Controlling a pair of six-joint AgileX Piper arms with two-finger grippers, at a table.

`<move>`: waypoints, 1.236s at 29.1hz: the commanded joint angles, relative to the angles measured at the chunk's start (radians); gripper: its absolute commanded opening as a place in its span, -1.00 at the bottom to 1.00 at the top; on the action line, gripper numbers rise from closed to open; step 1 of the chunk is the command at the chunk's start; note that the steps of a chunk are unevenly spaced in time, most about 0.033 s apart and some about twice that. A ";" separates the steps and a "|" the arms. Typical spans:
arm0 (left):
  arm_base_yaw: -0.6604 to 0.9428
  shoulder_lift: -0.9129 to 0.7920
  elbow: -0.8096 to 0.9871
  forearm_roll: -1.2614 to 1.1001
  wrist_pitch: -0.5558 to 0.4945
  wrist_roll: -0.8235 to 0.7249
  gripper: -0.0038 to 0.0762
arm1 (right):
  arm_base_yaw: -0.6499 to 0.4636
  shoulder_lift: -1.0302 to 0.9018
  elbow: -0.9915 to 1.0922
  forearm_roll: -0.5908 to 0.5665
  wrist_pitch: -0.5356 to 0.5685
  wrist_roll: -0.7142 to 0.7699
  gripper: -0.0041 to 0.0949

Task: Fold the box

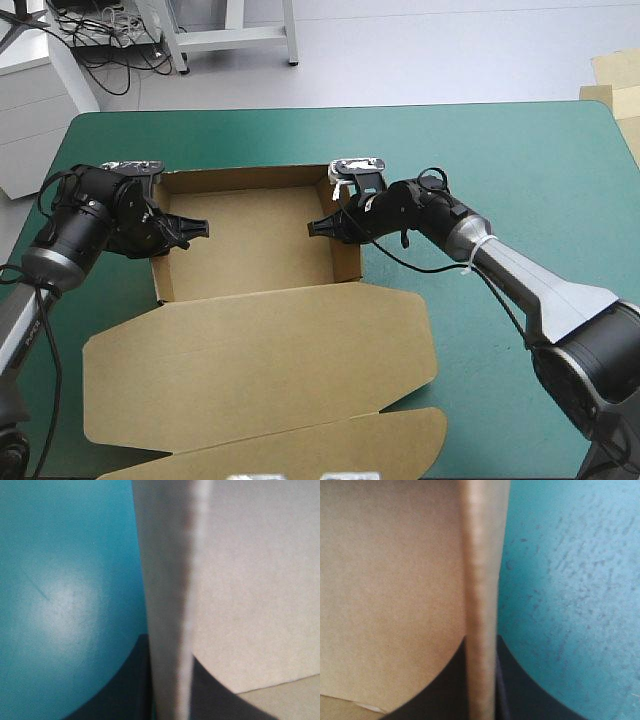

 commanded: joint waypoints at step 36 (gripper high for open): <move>-0.193 0.404 -0.253 0.117 -0.043 0.001 -0.93 | -0.176 -0.104 -0.083 -0.414 0.419 0.166 -0.96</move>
